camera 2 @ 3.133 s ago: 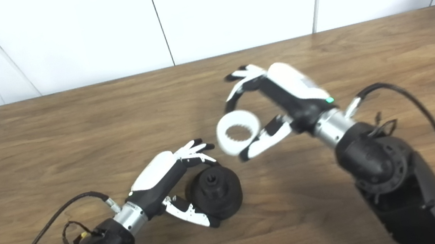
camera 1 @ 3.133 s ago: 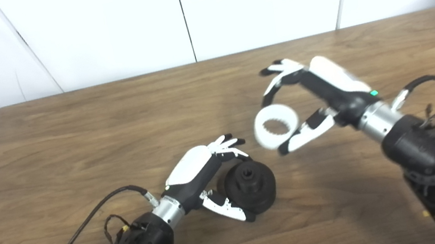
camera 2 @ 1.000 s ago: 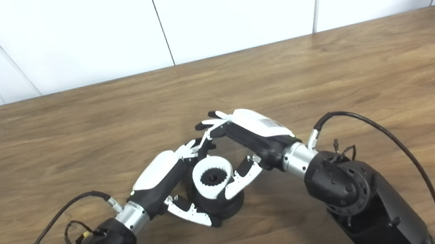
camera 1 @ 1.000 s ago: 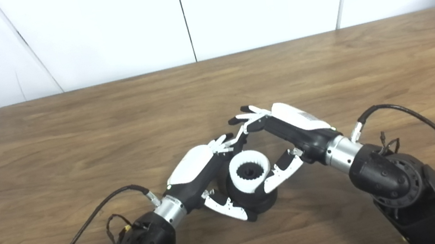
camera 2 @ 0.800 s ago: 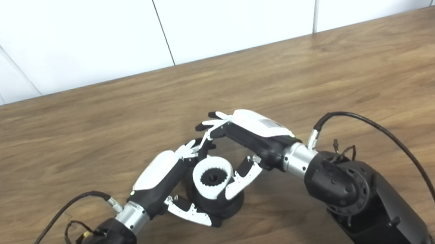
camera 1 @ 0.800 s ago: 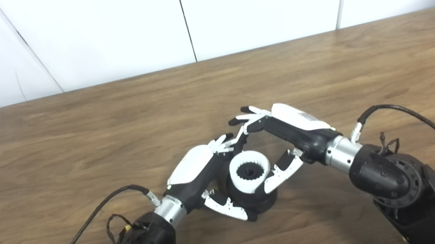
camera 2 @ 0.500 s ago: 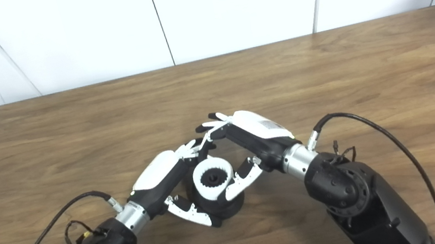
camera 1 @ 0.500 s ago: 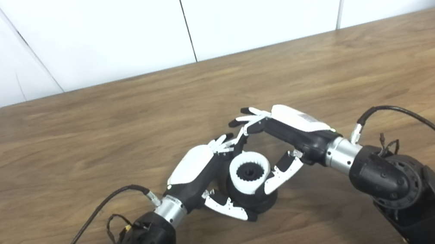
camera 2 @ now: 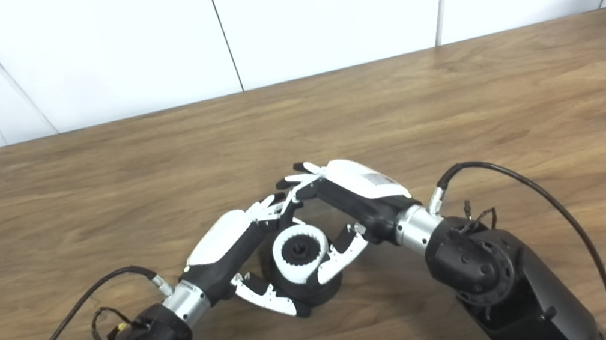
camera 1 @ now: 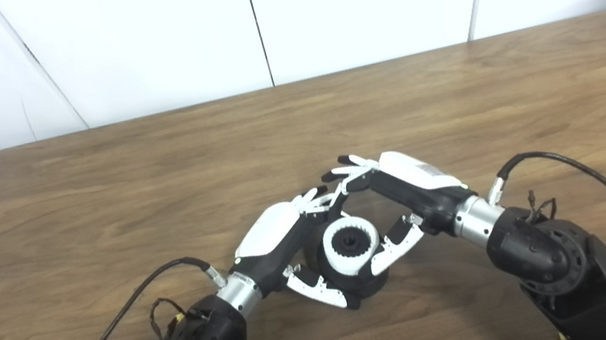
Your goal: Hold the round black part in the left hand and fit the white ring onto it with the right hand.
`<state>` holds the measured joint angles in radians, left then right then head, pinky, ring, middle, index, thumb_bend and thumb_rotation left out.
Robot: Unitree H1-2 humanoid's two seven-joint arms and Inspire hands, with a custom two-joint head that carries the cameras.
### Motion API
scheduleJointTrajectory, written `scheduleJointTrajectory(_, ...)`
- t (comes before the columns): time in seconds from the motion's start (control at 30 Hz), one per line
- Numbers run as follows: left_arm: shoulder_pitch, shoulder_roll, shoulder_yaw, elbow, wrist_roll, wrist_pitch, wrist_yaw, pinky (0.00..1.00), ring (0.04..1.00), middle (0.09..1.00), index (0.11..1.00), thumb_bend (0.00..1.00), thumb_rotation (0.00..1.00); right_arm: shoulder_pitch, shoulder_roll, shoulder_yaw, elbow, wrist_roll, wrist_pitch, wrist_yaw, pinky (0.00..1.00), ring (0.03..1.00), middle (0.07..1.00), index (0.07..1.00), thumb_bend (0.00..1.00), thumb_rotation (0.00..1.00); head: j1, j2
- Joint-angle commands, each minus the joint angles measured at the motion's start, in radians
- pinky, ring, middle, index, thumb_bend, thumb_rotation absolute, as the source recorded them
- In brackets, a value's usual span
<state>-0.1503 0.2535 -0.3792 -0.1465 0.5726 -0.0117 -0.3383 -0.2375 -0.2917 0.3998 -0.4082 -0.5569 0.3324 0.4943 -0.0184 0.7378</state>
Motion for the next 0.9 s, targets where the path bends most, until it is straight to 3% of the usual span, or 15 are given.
scheduleJointTrajectory(0.0, -0.025, 0.010, 0.011, -0.029, 0.016, 0.006, 0.007, 1.00, 1.000, 0.925, 0.622, 0.88, 0.26, -0.009, -0.005, 0.001, -0.009, -0.007, -0.025, -0.006, 1.00, 1.000, 0.907, 0.492, 0.52, 0.15, 0.001, 0.001)
scheduleJointTrajectory(0.17, -0.023, 0.008, 0.014, -0.026, 0.009, 0.000, 0.011, 1.00, 1.000, 0.924, 0.624, 0.88, 0.25, -0.007, -0.012, 0.004, -0.001, -0.011, -0.028, -0.003, 0.99, 1.000, 0.914, 0.494, 0.52, 0.15, 0.001, 0.001)
scheduleJointTrajectory(0.2, -0.023, 0.007, 0.014, -0.025, 0.008, 0.000, 0.010, 1.00, 1.000, 0.924, 0.625, 0.89, 0.25, -0.008, -0.014, 0.005, -0.001, -0.014, -0.027, 0.000, 0.99, 1.000, 0.915, 0.586, 0.75, 0.20, 0.001, 0.001)
scheduleJointTrajectory(0.23, -0.022, 0.008, 0.014, -0.025, 0.008, 0.001, 0.010, 1.00, 1.000, 0.924, 0.626, 0.89, 0.26, -0.010, -0.016, 0.006, 0.000, -0.016, -0.025, 0.002, 0.98, 1.000, 0.915, 0.623, 0.83, 0.22, 0.001, 0.001)
scheduleJointTrajectory(0.33, -0.022, 0.007, 0.013, -0.023, 0.009, -0.003, 0.013, 1.00, 0.999, 0.923, 0.625, 0.89, 0.28, -0.015, -0.021, 0.007, -0.002, -0.019, -0.017, 0.011, 0.98, 1.000, 0.916, 0.679, 0.93, 0.25, -0.001, -0.001)
scheduleJointTrajectory(0.63, -0.023, 0.004, 0.013, -0.018, 0.016, -0.006, 0.014, 1.00, 1.000, 0.925, 0.639, 0.89, 0.29, -0.023, -0.025, 0.002, -0.004, -0.025, -0.014, 0.020, 0.98, 1.000, 0.911, 0.703, 0.99, 0.28, 0.000, -0.003)
scheduleJointTrajectory(0.87, -0.026, 0.007, 0.019, -0.034, 0.023, 0.017, 0.001, 1.00, 1.000, 0.929, 0.740, 0.94, 0.31, -0.031, -0.024, -0.017, -0.010, -0.015, -0.002, 0.019, 0.99, 1.000, 0.906, 0.695, 1.00, 0.29, 0.001, -0.002)
